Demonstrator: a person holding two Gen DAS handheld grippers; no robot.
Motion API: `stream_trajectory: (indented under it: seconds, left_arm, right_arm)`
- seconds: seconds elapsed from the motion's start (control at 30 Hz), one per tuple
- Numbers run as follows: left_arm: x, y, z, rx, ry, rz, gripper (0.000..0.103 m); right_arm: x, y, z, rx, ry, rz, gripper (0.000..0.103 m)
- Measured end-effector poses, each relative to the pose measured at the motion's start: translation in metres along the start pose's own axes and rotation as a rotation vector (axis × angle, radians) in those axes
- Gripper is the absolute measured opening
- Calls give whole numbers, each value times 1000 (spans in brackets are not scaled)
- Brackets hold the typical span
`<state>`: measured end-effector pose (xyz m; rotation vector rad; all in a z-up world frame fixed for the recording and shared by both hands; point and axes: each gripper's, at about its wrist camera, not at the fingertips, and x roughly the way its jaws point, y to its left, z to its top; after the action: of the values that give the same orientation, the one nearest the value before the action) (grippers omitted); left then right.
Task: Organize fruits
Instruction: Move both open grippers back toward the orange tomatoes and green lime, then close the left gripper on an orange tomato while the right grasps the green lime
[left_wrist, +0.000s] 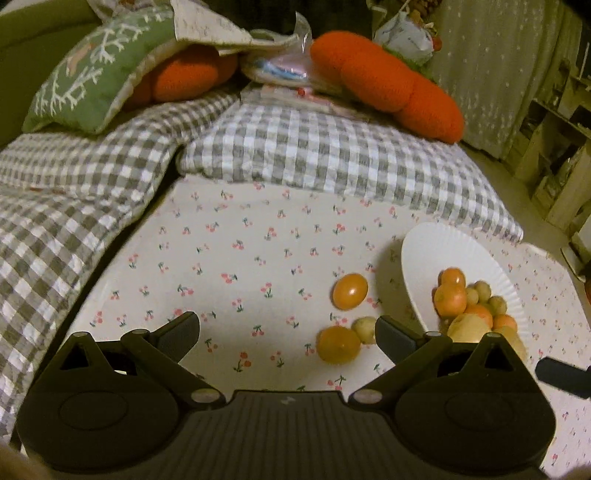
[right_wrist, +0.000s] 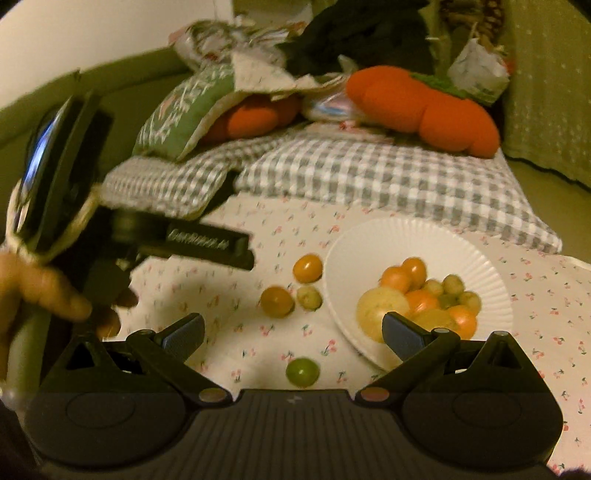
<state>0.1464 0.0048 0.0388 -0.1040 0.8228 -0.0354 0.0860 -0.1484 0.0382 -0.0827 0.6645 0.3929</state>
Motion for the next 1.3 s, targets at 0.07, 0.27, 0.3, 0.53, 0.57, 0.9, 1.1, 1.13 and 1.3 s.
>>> stream_trajectory:
  seconds: [0.07,0.27,0.3,0.53,0.57,0.9,1.1,1.13,1.3]
  left_arm:
    - [8,1,-1,8,23,2,95]
    - [34,-1,-8,45,79,1,95]
    - [37,-2,-9,50,82,-4,95]
    - [45,-12,-11,93,60,-51,94]
    - [47,-14,-12,105,58,-51,94]
    - [61,-19,-16,153,66,-63,72]
    - [63,-21,-18,168,67,-85,54]
    - [64,-22,-18,170,69,-89,52]
    - [65,-21,-19,170,78,-94,29]
  right_arm:
    - [7,5,-4,-23,31,-3,100]
    - [24,9,-14,-44,93,-34,86]
    - [27,9,-15,-43,101,-37,82]
    - [39,9,-22,-33,130,-65,74]
    - [41,9,-22,-32,135,-70,73]
    - [54,12,-29,-57,170,-108,62]
    - [59,11,-29,-47,175,-122,56]
    - [59,10,-29,-46,175,-123,55]
    - [63,9,-28,-49,178,-122,48]
